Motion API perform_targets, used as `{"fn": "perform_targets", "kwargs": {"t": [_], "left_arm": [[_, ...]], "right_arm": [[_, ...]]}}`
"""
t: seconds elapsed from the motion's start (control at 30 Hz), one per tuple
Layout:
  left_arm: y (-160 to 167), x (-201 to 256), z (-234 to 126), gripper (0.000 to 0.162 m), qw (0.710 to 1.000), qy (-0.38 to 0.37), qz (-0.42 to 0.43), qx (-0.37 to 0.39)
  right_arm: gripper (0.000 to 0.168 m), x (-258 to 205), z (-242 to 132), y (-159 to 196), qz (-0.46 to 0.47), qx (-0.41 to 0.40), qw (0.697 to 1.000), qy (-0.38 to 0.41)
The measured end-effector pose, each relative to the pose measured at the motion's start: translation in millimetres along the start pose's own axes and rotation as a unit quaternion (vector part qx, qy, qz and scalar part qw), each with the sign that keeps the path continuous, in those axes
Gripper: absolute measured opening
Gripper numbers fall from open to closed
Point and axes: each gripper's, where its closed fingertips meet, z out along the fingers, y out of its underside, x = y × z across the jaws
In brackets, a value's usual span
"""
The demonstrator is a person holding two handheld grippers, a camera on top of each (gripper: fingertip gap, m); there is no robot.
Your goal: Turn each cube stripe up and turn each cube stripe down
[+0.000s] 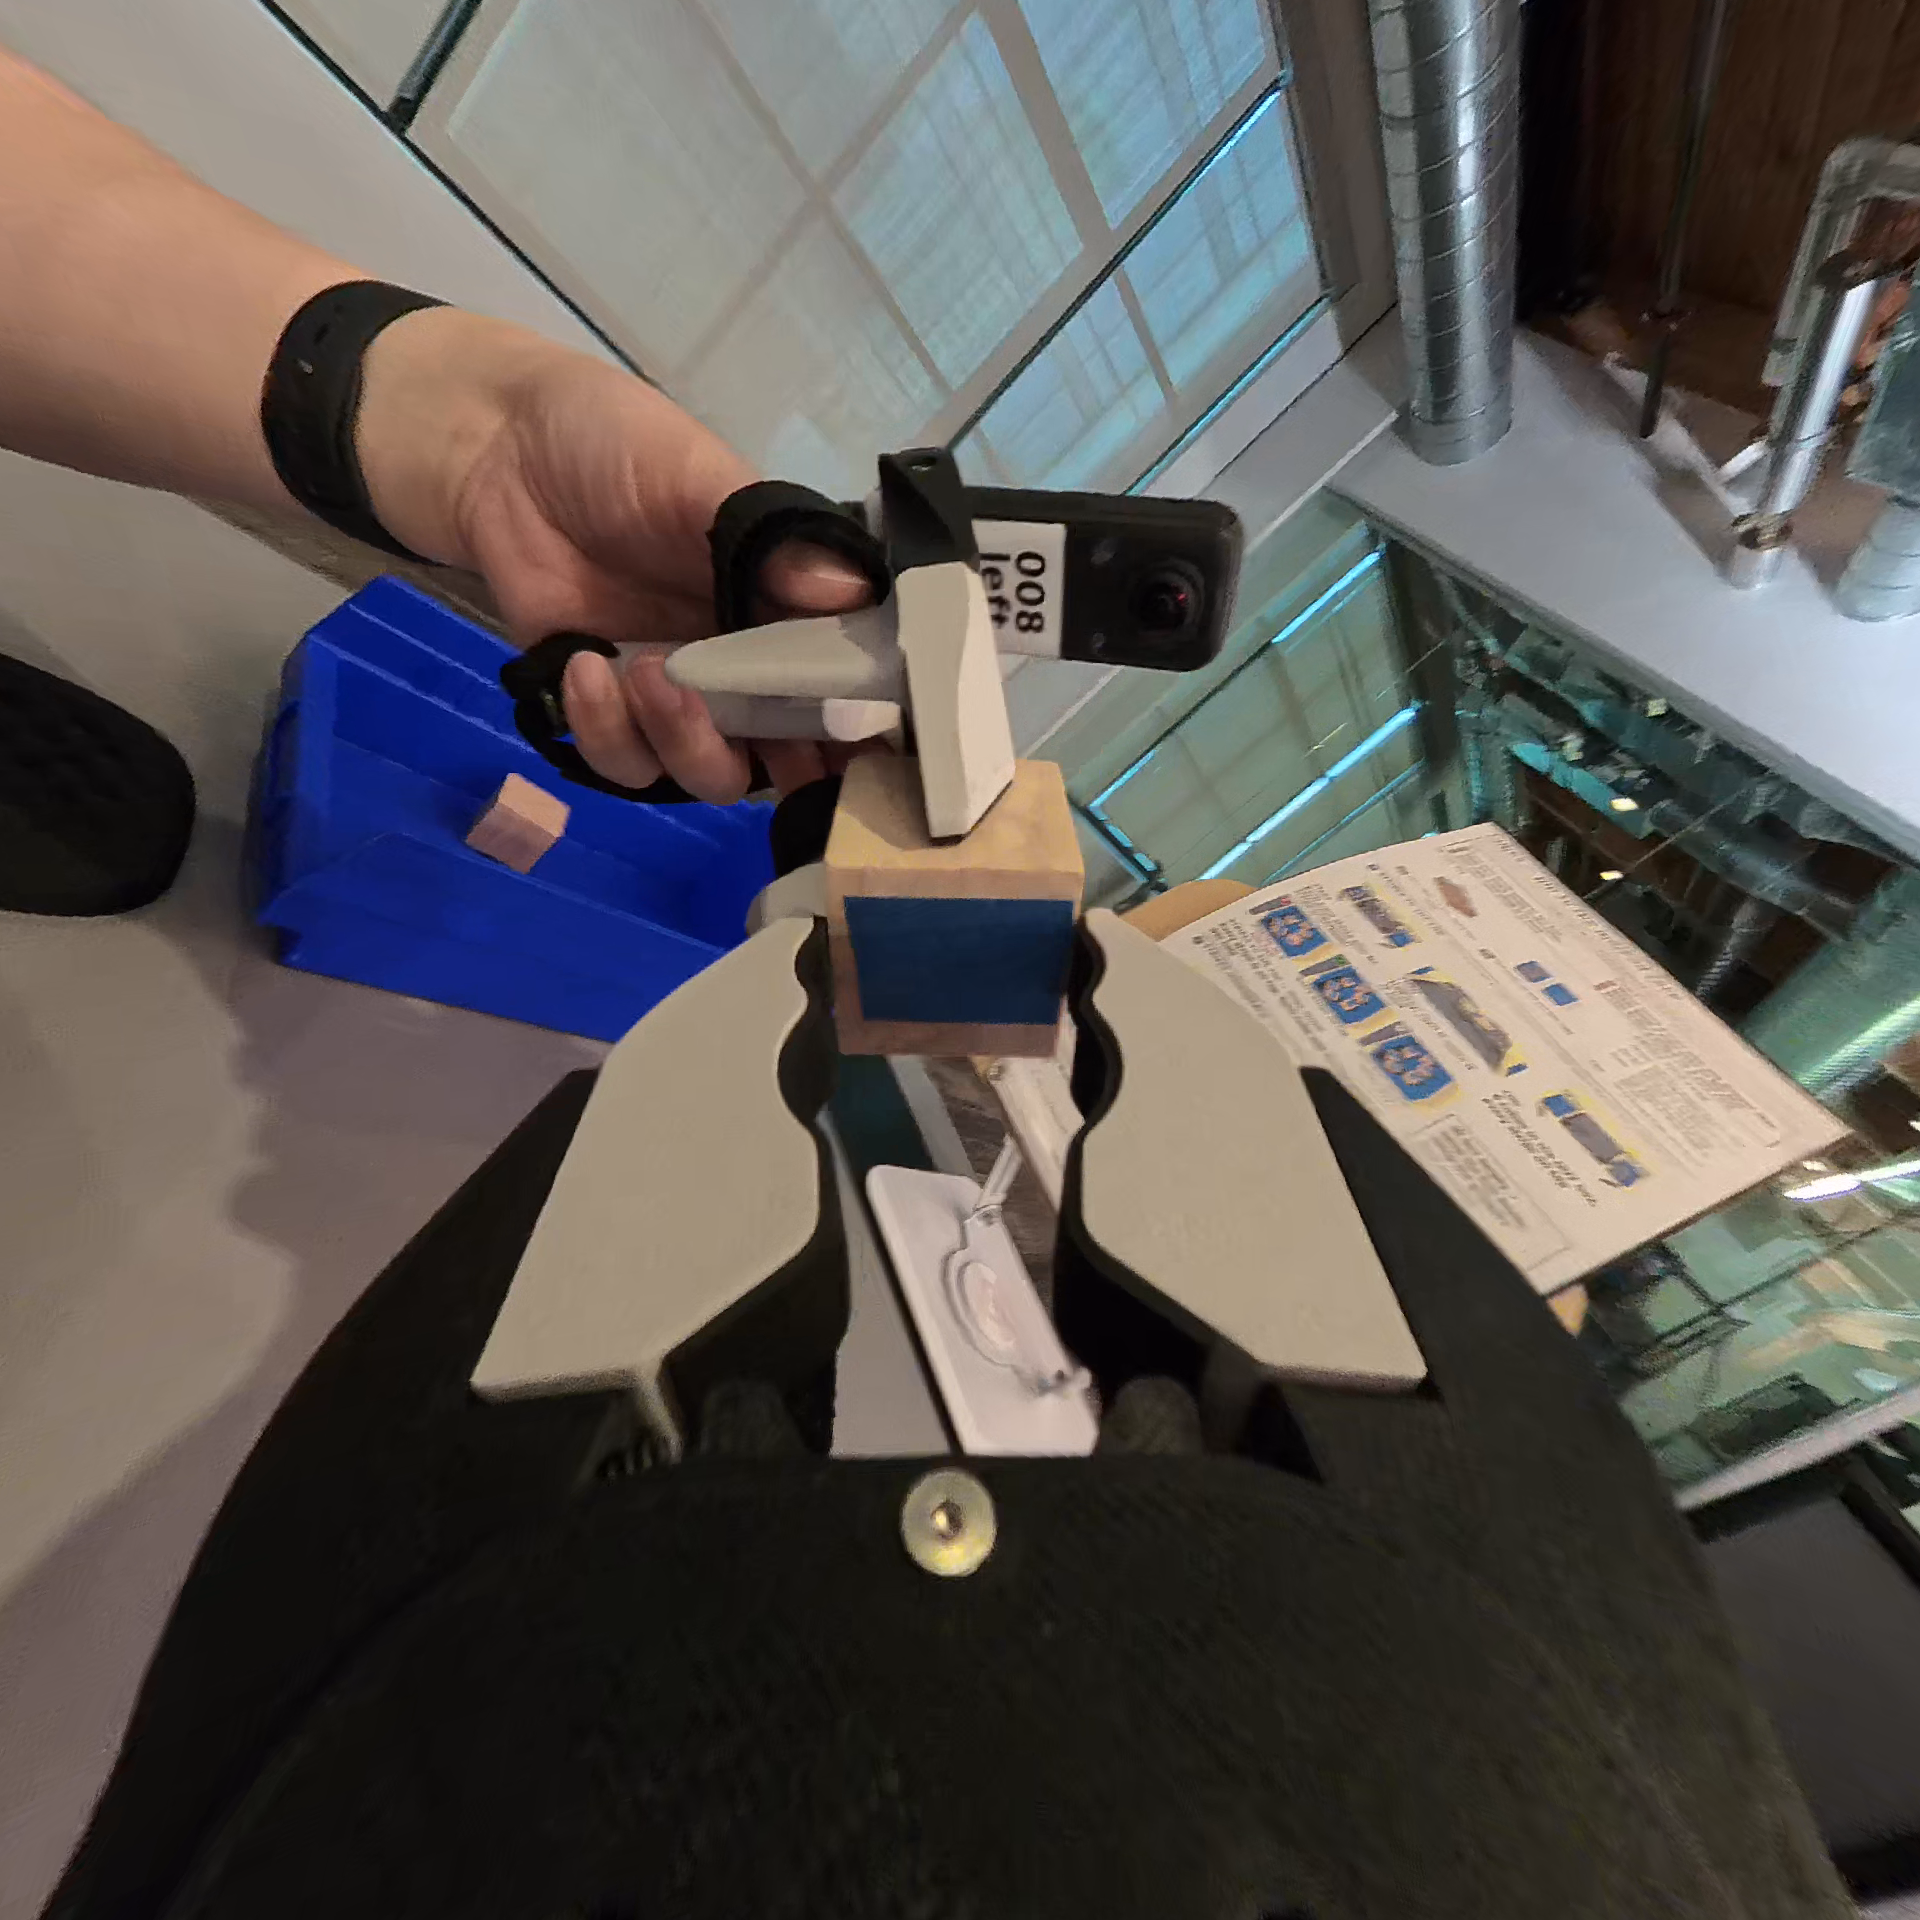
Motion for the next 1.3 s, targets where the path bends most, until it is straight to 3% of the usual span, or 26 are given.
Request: {"fn": "perform_targets", "kwargs": {"t": [0.03,0.13,0.2,0.3,0.4,0.53,0.6,0.9,1.13,1.3], "left_arm": [[0,-3,-1,0.048,1.000,-0.008,0.005,-0.003],[-8,-12,-17,0.051,0.998,-0.051,0.033,0.019],[-9,-15,-31,0.050,0.994,-0.085,0.059,0.022],[0,-20,-52,0.047,0.988,-0.133,0.077,0.015],[15,-20,-64,0.046,0.985,-0.154,0.080,-0.003],[27,-19,-73,0.044,0.983,-0.167,0.079,-0.016],[30,-16,-76,0.043,0.981,-0.172,0.083,-0.020],[30,-3,-92,0.040,0.979,-0.180,0.095,-0.008],[31,2,-97,0.038,0.979,-0.178,0.098,-0.001],[29,3,-111,0.041,0.971,-0.210,0.117,0.002]], "right_arm": [[0.044,-1,-1,1,0.011,-0.007,1.000,-0.019],[0.044,21,-20,20,0.040,-0.073,0.996,-0.039],[0.044,38,-53,55,0.118,-0.177,0.974,-0.074],[0.044,38,-132,132,0.248,-0.392,0.880,-0.105],[0.044,18,-214,204,0.295,-0.577,0.753,-0.117],[0.045,-18,-260,248,0.378,-0.659,0.628,-0.168],[0.045,-22,-268,265,0.376,-0.691,0.595,-0.165],[0.045,-36,-283,295,0.336,-0.759,0.526,-0.182],[0.045,-38,-284,305,0.361,-0.760,0.516,-0.159],[0.049,-28,-280,301,0.358,-0.750,0.539,-0.137]]}}
